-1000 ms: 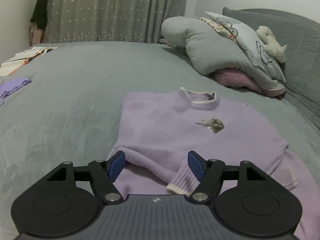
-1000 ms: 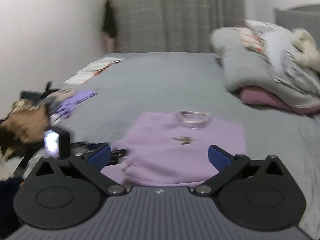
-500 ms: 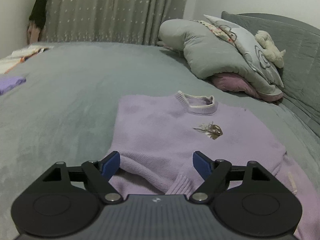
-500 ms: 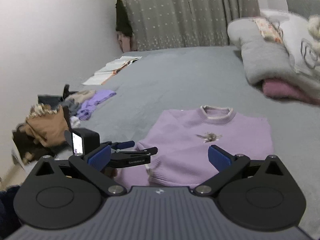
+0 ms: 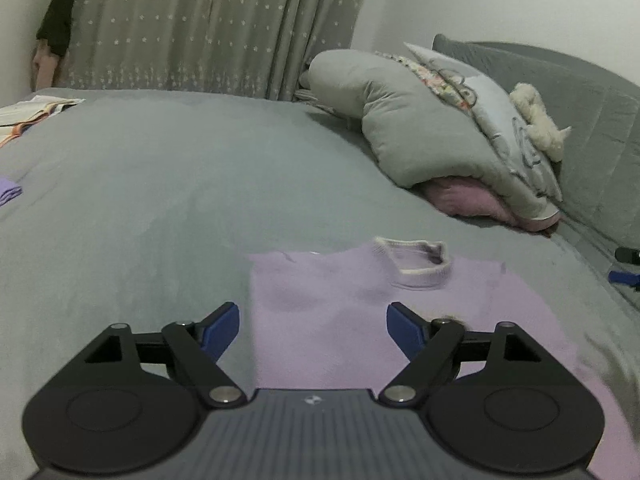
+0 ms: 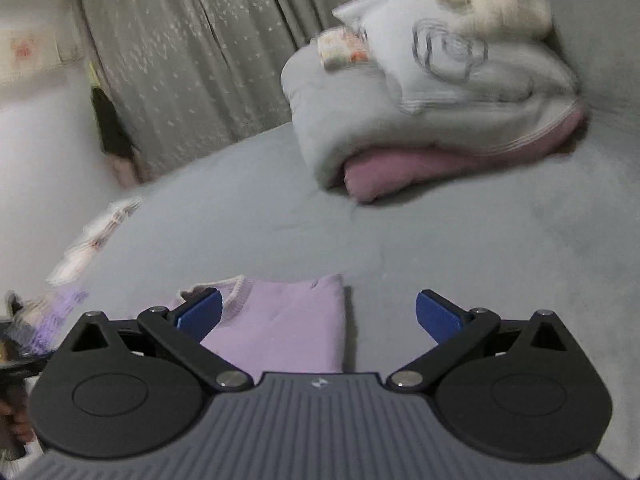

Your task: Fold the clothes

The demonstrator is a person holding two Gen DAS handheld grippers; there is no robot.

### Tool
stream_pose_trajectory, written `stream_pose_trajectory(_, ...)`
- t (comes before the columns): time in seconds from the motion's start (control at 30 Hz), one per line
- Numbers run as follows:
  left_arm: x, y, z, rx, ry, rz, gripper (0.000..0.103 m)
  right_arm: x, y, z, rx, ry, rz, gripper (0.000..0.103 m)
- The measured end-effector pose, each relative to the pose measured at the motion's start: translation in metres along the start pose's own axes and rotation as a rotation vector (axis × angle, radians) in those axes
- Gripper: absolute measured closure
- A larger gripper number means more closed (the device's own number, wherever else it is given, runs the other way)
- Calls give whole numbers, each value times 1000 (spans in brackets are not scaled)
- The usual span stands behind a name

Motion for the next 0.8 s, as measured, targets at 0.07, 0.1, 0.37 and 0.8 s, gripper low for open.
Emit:
stream_pose_trajectory(0.07,-12,4,-16,-25,-23,8,22,7,-3,-18,-17,10,-9,24)
stream_pose_trajectory(0.1,-17,6,-24,-37,-34,12,22,11,-4,-27,-26,15,-13,26)
stream_pose_trajectory(0.37,-42,19,-86,-107,-118,1,22,40,-16,-99,-96,55,-48,27)
stream_pose_trajectory(0.8,-12,23,-133,-197,-171,-19,75,47,-22,-147,-168,121,-46,84)
Point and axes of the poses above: each gripper's, at about its wrist camera, not at the fingertips, and z roughly against the way its jaws point, x to its right, y to its top, the point moved 1 cm from there along -z, roughly the way its jaws point, and after that the axes turned 6 degrees about y, right-handed, at the moved point
